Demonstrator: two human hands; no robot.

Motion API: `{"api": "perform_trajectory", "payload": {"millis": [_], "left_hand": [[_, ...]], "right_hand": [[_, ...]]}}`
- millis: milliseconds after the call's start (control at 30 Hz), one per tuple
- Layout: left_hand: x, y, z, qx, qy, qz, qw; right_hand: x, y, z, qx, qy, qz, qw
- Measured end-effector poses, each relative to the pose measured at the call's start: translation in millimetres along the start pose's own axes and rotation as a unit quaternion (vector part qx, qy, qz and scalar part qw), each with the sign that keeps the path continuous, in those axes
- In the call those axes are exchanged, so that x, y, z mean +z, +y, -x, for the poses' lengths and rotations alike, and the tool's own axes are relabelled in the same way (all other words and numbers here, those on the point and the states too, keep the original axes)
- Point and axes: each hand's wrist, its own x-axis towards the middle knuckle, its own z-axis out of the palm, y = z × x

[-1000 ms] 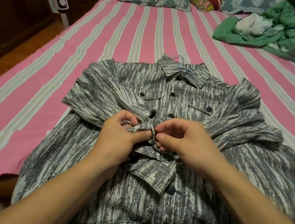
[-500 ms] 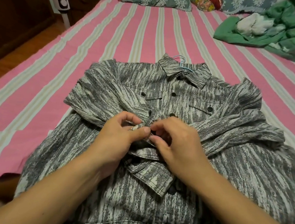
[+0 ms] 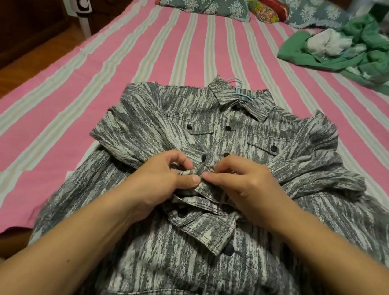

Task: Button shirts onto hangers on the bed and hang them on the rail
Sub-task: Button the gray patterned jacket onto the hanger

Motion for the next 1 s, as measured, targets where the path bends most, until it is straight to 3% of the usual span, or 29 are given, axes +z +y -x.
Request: {"api": "perform_trajectory", "payload": {"millis": [167,267,467,633,733,833,1000], "left_hand": [[-2,2,-1,-0.013,-0.007,-0.01,1.0],[0,-1,-2,-0.01,0.006,-0.003,1.0],[2,-8,-4,-0.014,0.039,0.032,0.999],[5,-16,-2,0.013,0.059,-0.018,0.998],[10,-20,1,0.057,0.077,-0.067,0.993],[15,-24,2,0.088,0.098,-0.102,0.986],[14,-25,0,0.085,0.09,-0.074,0.99]], "right_hand": [[-21,2,-19,-0.175,-0.113,0.143,0.968],[-22,7,-20,-0.225,-0.143,0.19,0.945],[8,15,-10,-0.208,-0.021,0.182,0.961],[13,10,-4,-0.11,0.029,0.142,0.983],[5,-2,1,0.082,0.017,0.009,0.996],[13,-20,11,0.225,0.017,-0.08,0.971],[17,-30,5,0.274,0.003,-0.073,0.959]]}}
